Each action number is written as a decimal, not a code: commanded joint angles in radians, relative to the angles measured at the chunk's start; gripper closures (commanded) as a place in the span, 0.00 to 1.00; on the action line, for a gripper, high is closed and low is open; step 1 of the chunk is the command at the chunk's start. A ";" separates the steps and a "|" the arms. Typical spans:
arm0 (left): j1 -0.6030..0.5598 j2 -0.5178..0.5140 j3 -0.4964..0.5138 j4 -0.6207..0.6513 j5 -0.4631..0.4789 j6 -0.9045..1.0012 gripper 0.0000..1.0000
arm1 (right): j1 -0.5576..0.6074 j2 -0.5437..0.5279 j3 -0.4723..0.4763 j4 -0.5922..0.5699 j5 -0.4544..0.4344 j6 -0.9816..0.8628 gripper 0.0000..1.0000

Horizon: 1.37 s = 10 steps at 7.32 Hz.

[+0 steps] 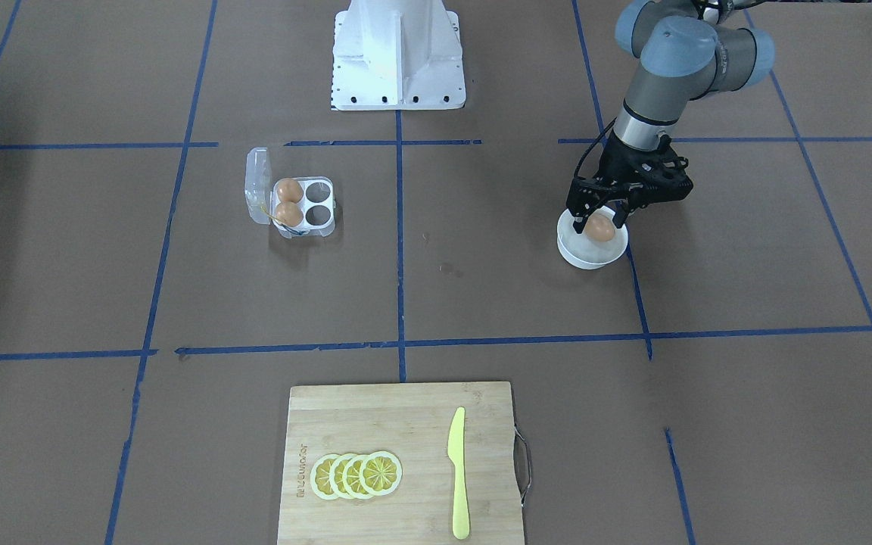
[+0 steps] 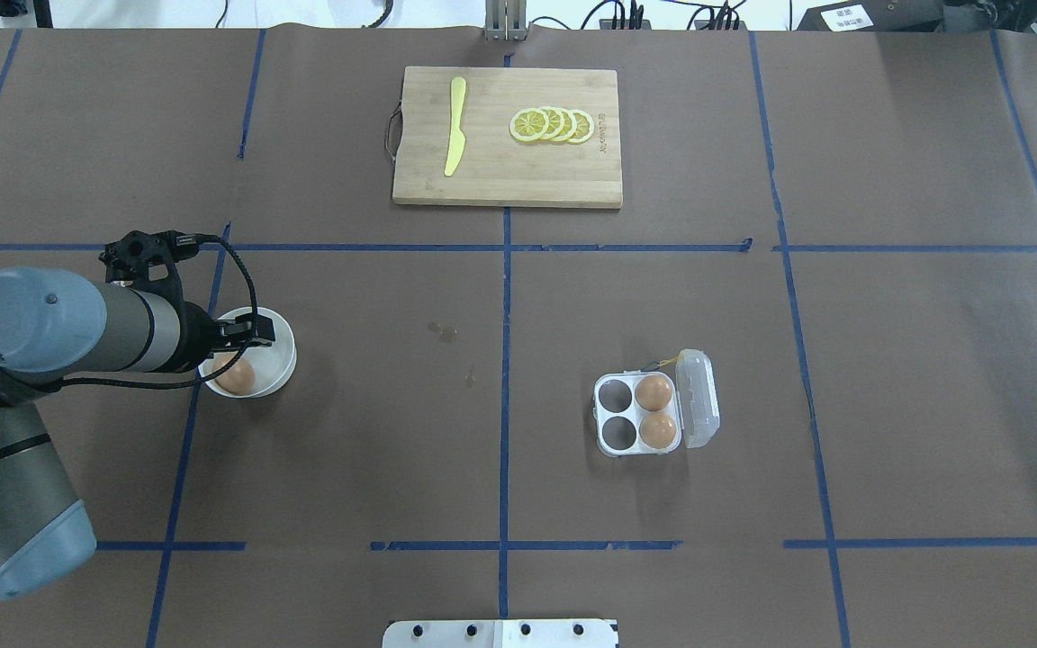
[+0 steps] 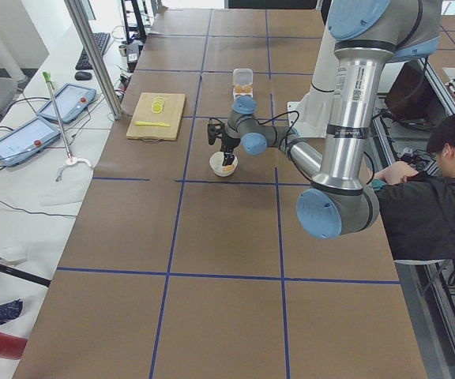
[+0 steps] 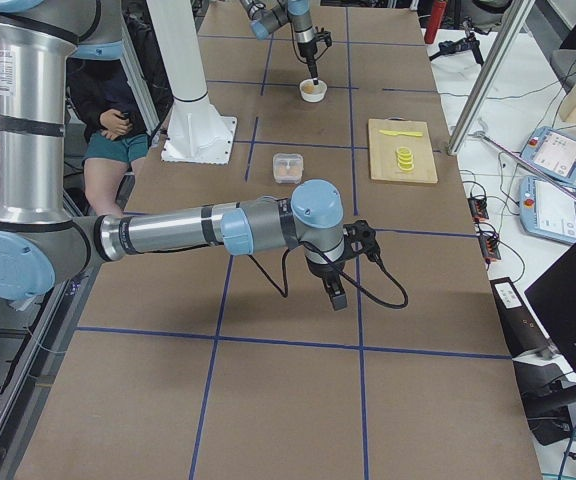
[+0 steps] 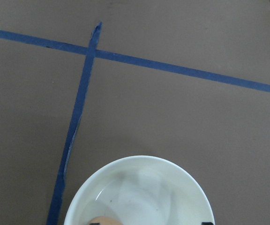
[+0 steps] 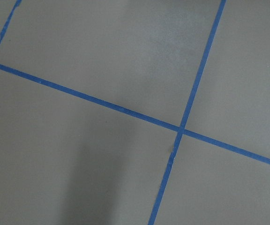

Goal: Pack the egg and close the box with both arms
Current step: 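Move the left gripper down over the white bowl holding the egg, then lower the left gripper into the bowl and close on the brown egg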

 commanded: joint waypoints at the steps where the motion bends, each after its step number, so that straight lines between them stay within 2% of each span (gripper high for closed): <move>1: 0.003 -0.005 0.028 0.004 0.003 0.000 0.22 | 0.000 0.000 -0.002 0.000 0.000 0.001 0.00; 10: 0.048 -0.008 0.037 0.006 0.001 0.009 0.22 | 0.000 0.002 -0.002 0.000 0.000 0.001 0.00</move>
